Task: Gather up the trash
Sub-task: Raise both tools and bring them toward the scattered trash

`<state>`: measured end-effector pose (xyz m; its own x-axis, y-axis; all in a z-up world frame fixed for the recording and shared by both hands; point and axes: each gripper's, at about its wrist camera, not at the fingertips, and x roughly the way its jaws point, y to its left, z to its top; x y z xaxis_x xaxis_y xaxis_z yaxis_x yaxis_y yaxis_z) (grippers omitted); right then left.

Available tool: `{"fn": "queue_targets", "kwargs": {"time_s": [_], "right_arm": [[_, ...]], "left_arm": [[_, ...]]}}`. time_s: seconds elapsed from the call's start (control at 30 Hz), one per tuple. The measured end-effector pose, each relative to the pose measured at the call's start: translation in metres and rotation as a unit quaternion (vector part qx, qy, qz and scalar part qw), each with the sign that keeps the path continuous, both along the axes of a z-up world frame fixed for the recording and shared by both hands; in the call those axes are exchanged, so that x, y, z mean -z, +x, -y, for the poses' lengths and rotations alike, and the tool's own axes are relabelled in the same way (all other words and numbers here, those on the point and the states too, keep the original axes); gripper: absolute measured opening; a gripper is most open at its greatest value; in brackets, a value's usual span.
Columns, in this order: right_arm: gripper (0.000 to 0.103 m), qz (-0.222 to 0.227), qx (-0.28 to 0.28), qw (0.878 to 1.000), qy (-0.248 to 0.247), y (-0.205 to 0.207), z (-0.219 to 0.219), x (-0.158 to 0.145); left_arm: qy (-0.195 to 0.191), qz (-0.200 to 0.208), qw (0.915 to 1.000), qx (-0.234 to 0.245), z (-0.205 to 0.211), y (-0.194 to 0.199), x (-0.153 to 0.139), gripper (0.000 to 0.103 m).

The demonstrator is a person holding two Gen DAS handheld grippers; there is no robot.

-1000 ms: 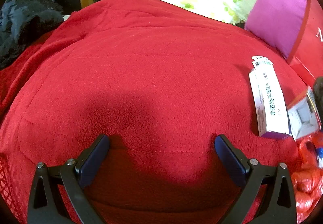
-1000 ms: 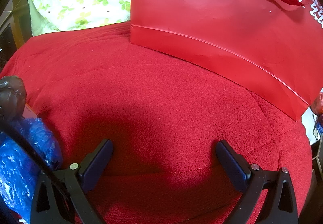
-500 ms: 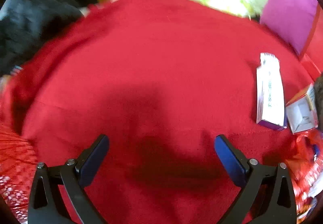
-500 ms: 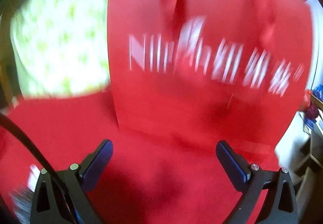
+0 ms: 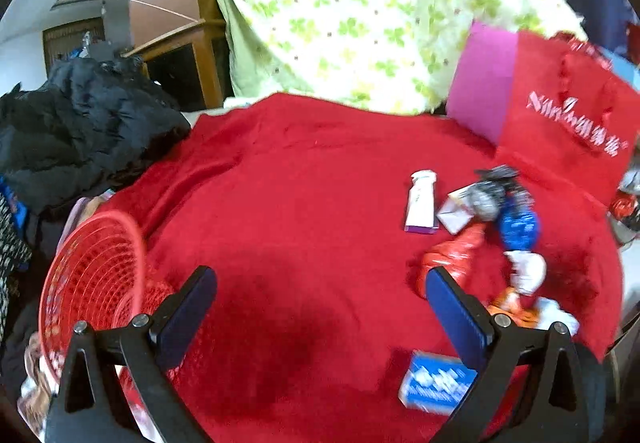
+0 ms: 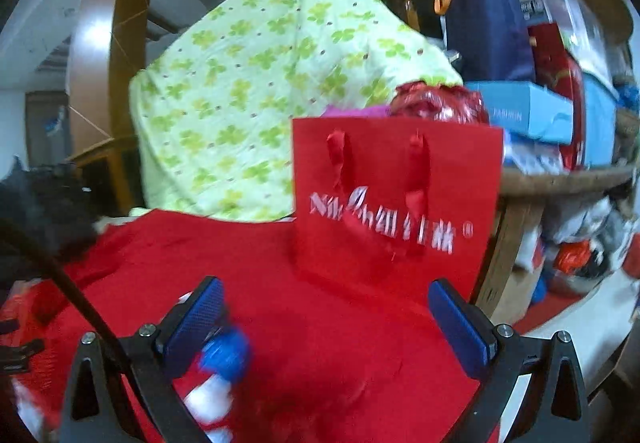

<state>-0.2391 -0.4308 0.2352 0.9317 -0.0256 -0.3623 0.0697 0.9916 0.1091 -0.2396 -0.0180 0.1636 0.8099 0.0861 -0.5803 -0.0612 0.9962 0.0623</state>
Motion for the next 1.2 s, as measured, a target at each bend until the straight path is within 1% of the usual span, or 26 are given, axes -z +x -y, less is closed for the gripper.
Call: {"fn": "queue_targets", "kwargs": {"time_s": [0.1, 0.17, 0.23, 0.3, 0.4, 0.57, 0.67, 0.8, 1.2], "right_arm": [[0.103, -0.014, -0.023, 0.999, 0.039, -0.032, -0.006, 0.005], [0.103, -0.027, -0.038, 0.998, 0.052, -0.046, -0.012, 0.009], [0.103, -0.045, -0.054, 0.996, 0.061, -0.057, -0.02, 0.014], [0.103, -0.053, -0.074, 0.994, 0.056, -0.069, -0.033, 0.015], [0.103, -0.052, -0.092, 0.993, 0.047, -0.088, -0.048, 0.014], [0.103, -0.047, -0.105, 0.992, 0.049, -0.105, -0.059, 0.009], [0.103, -0.047, -0.106, 0.992, 0.05, -0.11, -0.062, 0.009], [0.103, -0.047, -0.102, 0.992, 0.055, -0.114, -0.063, 0.008], [0.103, -0.055, -0.088, 0.993, 0.053, -0.11, -0.06, 0.011]], "left_arm": [[-0.004, 0.02, 0.9998, 0.004, 0.009, -0.026, -0.017, 0.103], [-0.006, 0.031, 0.9995, 0.006, 0.015, -0.041, -0.027, 0.103], [0.0, 0.039, 0.9992, 0.003, 0.024, -0.054, -0.035, 0.103], [0.009, 0.052, 0.9986, 0.0, 0.029, -0.067, -0.045, 0.103], [0.029, 0.065, 0.9972, -0.023, 0.034, -0.084, -0.054, 0.103], [0.029, 0.079, 0.9957, -0.038, 0.03, -0.108, -0.067, 0.103], [0.033, 0.091, 0.9941, -0.051, 0.026, -0.115, -0.074, 0.103], [0.03, 0.092, 0.9935, -0.06, 0.021, -0.116, -0.076, 0.103], [0.026, 0.077, 0.9953, -0.053, 0.025, -0.113, -0.07, 0.103]]}}
